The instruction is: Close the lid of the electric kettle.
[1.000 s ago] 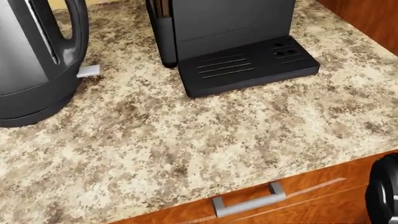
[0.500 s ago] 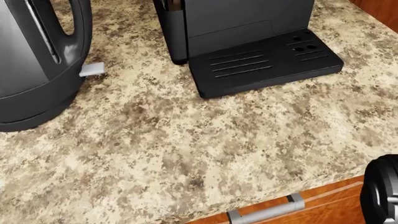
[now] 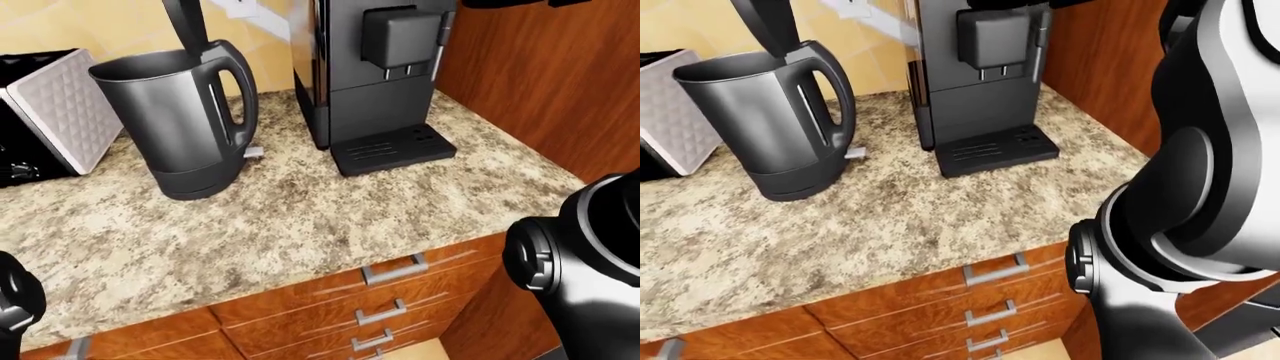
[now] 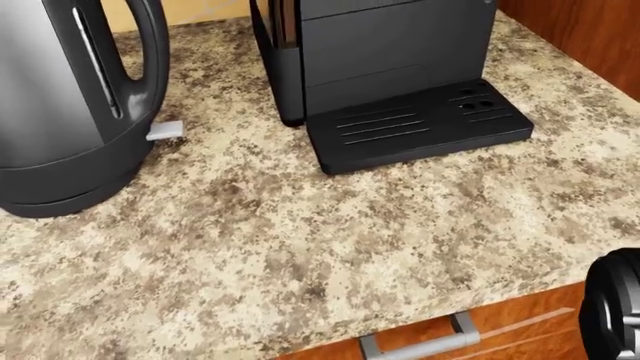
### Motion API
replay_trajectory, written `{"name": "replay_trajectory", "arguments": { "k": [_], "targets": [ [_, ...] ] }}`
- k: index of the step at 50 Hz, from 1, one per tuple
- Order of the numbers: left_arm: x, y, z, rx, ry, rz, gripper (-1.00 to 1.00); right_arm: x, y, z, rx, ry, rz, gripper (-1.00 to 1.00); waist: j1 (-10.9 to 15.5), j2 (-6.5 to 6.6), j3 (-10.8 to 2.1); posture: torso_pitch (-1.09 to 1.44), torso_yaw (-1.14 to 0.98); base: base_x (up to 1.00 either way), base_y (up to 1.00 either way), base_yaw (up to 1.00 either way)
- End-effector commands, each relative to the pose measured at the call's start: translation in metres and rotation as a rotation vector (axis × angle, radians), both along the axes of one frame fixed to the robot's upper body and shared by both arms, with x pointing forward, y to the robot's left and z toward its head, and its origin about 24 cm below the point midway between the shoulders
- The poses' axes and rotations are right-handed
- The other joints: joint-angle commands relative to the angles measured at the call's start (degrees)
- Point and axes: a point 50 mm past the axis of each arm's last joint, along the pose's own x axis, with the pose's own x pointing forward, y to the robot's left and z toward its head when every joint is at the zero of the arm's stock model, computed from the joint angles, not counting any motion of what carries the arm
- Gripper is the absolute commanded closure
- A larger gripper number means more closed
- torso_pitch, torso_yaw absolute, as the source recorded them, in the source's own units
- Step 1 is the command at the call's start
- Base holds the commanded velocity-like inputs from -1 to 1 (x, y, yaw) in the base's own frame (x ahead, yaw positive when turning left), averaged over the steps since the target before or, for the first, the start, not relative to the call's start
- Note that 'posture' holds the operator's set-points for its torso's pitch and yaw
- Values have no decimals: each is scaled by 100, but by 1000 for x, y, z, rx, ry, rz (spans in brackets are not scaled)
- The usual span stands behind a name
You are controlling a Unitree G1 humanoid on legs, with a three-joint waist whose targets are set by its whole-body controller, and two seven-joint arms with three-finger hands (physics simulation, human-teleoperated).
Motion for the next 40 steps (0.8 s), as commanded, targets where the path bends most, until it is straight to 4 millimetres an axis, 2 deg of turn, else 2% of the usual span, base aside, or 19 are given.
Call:
{"name": "replay_trajectory", "arguments": {
  "k": [1, 22, 40],
  "targets": [
    [-5, 3, 8, -27, -38, 7, -100, -6, 0, 8, -1, -54, -4, -100, 3, 4, -120, -26, 0, 0, 0, 0],
    [-4, 0, 5, -13, -33, -2, -100, -6, -1, 9, 5, -59, -15, -100, 149, -68, -713, -40, 0, 0, 0, 0],
    [-3, -1, 5, -16, -33, -6, -100, -7, -2, 9, 16, -65, -19, -100, 306, -122, -1300, -54, 0, 0, 0, 0]
  ]
}}
